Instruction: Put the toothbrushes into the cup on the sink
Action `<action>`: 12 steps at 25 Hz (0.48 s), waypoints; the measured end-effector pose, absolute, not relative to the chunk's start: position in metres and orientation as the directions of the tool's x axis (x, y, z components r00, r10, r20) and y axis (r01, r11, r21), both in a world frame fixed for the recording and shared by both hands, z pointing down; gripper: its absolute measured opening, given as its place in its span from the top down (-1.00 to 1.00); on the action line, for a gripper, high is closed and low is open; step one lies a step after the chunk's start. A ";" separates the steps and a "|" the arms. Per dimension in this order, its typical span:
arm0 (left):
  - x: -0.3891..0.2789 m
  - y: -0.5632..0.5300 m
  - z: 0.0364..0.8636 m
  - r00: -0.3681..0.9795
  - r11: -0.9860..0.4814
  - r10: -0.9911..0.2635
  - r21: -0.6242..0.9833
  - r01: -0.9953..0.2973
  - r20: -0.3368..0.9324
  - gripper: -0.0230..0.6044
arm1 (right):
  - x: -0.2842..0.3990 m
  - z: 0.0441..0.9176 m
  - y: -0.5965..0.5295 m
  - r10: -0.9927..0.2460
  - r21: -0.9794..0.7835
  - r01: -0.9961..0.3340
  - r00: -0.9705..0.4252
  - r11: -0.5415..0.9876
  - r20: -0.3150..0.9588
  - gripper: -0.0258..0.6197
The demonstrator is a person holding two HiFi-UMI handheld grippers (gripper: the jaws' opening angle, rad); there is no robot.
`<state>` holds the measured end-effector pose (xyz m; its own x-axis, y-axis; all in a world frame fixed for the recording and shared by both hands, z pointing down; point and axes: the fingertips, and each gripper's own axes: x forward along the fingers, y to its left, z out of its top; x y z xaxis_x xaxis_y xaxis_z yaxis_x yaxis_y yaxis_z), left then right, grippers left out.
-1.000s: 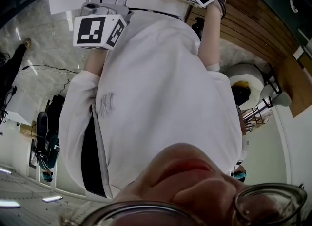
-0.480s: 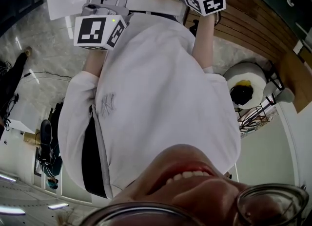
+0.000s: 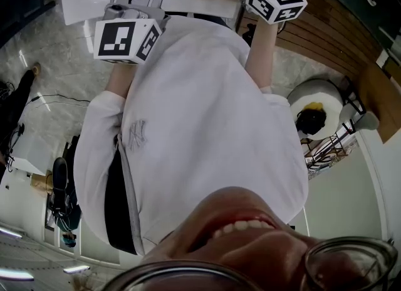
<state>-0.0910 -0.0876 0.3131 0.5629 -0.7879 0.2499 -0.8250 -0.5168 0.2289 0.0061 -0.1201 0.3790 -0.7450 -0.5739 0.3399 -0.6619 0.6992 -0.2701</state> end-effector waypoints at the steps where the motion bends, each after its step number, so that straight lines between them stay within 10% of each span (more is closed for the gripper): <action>1: -0.093 -0.087 0.311 0.564 -0.518 -0.788 0.229 -0.824 0.246 0.92 | 0.007 0.373 -0.122 -0.595 -0.278 -0.670 -0.741 0.688 0.311 0.83; 12: -0.110 -0.084 0.307 0.589 -0.542 -0.777 0.241 -0.805 0.222 0.92 | 0.022 0.324 -0.142 -0.777 -0.358 -0.737 -0.628 0.573 0.051 0.83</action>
